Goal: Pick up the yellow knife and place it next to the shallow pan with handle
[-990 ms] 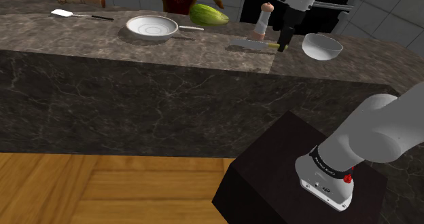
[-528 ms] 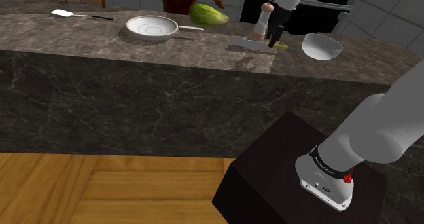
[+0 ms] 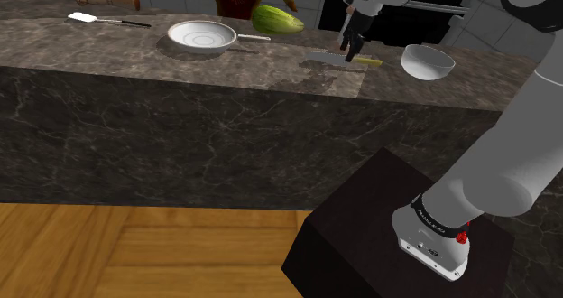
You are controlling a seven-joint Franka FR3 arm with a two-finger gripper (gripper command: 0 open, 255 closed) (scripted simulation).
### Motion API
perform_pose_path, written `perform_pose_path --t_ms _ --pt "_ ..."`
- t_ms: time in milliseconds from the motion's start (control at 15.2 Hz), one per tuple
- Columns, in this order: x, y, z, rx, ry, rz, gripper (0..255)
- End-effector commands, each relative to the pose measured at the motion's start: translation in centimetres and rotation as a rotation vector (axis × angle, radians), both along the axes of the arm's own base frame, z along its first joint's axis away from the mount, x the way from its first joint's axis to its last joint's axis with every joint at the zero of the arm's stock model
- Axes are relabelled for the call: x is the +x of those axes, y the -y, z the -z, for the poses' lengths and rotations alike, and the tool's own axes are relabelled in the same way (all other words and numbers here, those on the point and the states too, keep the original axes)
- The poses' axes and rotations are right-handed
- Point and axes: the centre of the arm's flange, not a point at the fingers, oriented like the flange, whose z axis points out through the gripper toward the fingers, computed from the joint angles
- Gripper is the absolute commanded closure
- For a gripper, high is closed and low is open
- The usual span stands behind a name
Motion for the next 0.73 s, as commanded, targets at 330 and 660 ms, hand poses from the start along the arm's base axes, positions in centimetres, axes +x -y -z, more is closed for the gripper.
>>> perform_pose_path --t_ms 330,660 --pt "0.2 0.0 2.3 0.000 0.001 -0.001 0" --pt "0.2 0.0 2.3 0.000 0.001 -0.001 0"
